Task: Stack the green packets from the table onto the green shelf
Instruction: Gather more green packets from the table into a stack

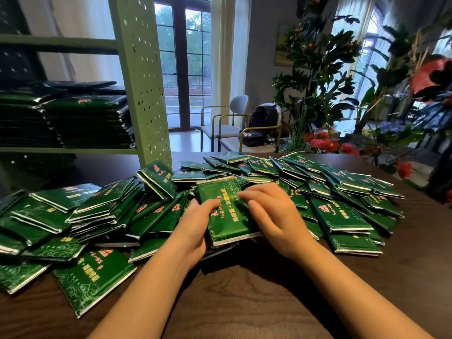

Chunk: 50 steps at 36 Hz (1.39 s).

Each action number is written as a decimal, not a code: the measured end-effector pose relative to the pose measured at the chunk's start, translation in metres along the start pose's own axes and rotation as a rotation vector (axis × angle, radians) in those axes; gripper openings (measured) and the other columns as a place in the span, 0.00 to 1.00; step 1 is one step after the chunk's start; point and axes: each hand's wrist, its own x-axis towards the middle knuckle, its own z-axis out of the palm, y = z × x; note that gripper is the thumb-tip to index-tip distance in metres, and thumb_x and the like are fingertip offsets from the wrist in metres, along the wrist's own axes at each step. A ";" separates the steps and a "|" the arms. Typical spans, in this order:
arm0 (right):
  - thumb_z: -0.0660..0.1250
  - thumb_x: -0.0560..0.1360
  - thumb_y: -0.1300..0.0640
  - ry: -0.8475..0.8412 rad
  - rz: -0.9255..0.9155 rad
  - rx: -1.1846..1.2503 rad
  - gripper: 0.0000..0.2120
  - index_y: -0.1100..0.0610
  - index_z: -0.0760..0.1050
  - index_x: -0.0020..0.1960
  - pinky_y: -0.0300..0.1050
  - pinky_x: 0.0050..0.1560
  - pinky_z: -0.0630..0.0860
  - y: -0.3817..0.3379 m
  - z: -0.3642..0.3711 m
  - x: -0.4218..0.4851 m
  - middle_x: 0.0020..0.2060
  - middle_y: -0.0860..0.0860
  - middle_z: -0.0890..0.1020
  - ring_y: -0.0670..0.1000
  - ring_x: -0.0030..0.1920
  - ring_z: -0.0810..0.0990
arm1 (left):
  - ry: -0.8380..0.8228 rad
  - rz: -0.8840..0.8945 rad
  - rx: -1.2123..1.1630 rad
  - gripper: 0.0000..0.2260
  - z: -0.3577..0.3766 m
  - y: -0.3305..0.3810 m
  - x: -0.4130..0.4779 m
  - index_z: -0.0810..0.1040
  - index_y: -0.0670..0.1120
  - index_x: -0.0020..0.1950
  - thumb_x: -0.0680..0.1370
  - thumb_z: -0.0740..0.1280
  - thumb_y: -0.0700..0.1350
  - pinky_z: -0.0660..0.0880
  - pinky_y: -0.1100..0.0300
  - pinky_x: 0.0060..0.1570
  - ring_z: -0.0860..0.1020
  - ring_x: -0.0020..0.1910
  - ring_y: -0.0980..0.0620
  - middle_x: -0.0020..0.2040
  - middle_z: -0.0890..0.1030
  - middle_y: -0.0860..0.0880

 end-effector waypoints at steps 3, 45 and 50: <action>0.59 0.77 0.50 0.065 0.195 -0.102 0.16 0.57 0.80 0.56 0.52 0.54 0.72 0.022 -0.007 0.000 0.50 0.51 0.81 0.53 0.54 0.76 | -0.014 -0.025 0.004 0.05 0.000 0.002 -0.003 0.73 0.42 0.55 0.79 0.63 0.38 0.73 0.41 0.62 0.78 0.58 0.40 0.57 0.80 0.38; 0.65 0.76 0.49 -0.226 0.660 -0.323 0.11 0.51 0.80 0.39 0.48 0.49 0.75 0.056 -0.037 -0.007 0.35 0.47 0.82 0.53 0.43 0.80 | -0.061 -0.042 -0.002 0.05 0.001 0.004 -0.008 0.74 0.43 0.55 0.80 0.62 0.38 0.78 0.44 0.53 0.80 0.50 0.42 0.55 0.81 0.38; 0.63 0.78 0.57 -0.123 0.653 -0.291 0.12 0.54 0.77 0.60 0.51 0.56 0.75 0.059 -0.037 -0.006 0.53 0.51 0.81 0.52 0.55 0.78 | -0.058 -0.040 -0.003 0.06 0.001 0.003 -0.007 0.73 0.42 0.57 0.80 0.62 0.38 0.77 0.42 0.55 0.80 0.53 0.40 0.56 0.81 0.37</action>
